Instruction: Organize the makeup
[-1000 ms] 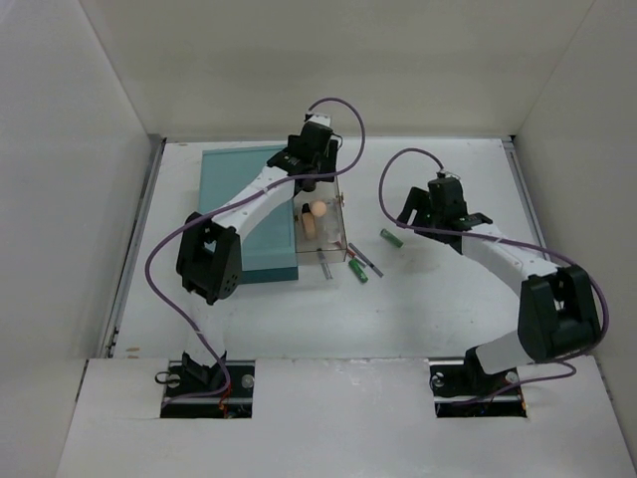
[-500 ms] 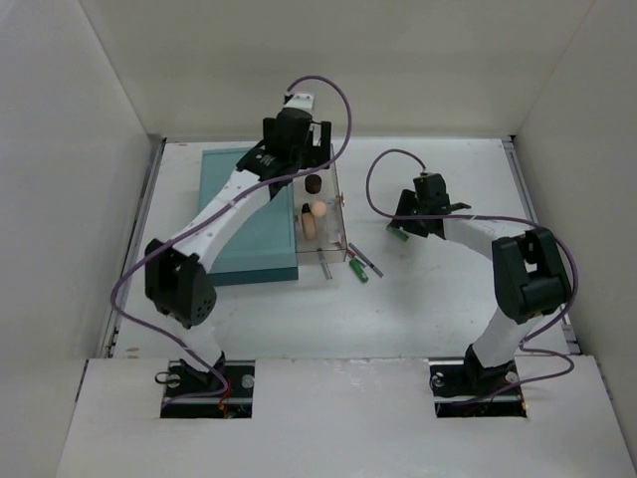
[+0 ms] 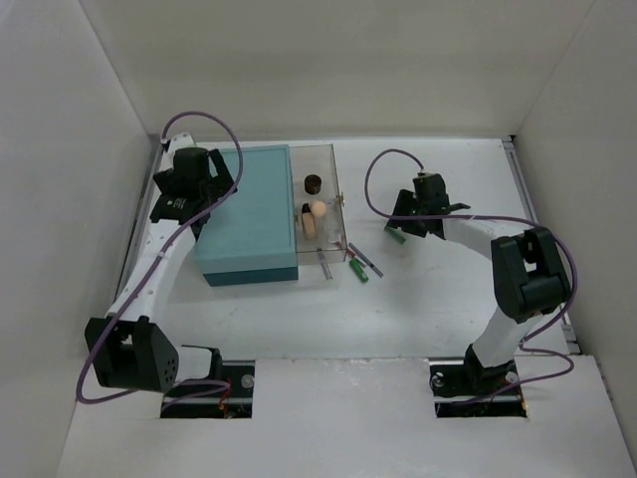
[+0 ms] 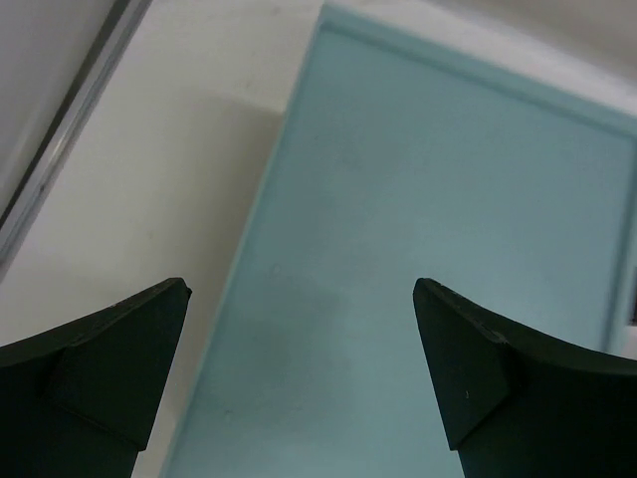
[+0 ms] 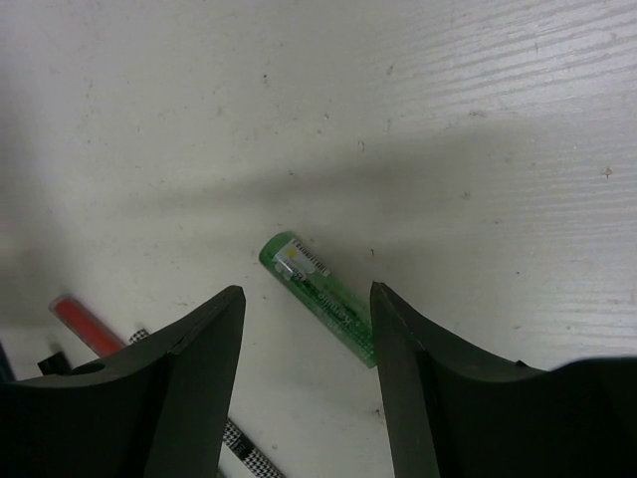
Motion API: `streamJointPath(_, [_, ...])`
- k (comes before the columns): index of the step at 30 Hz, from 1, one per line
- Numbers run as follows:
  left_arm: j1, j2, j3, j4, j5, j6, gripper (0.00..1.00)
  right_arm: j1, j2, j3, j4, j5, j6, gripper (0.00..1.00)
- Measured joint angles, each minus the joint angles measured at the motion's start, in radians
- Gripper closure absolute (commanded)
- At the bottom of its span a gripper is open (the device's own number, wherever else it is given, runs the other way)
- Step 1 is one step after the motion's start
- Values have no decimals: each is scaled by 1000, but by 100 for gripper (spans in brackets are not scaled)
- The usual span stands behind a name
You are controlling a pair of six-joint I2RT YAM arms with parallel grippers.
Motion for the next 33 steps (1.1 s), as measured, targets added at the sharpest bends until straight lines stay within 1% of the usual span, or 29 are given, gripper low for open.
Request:
streamJointPath(2, [31,4,-49,-15,20,-18,0,3,0,6,-2,-10,-2,40])
streamJointPath(3, [37,6,-66,-22,32,-24,3,7,0,16,-7,-17,-2,40])
streamJointPath(6, [48,12,-89,-32,54,-37,14,31,0,78,-15,-41,-3,41])
streamJointPath(10, [84,21,-102,-15,74,-45,29,93,8,191,-12,-70,-3,41])
streamJointPath(14, [110,48,-118,16,103,-56,45,156,66,285,0,-90,-3,41])
streamJointPath(18, [110,62,-118,53,114,-58,58,201,126,323,-11,-88,-11,41])
streamJointPath(21, [118,64,-118,62,111,-58,65,215,151,347,-30,-92,-13,41])
streamJointPath(24, [122,64,-121,71,102,-58,69,238,172,378,-48,-92,-14,41])
streamJointPath(33, [123,54,-141,97,100,-58,70,343,273,541,-86,-114,-17,41])
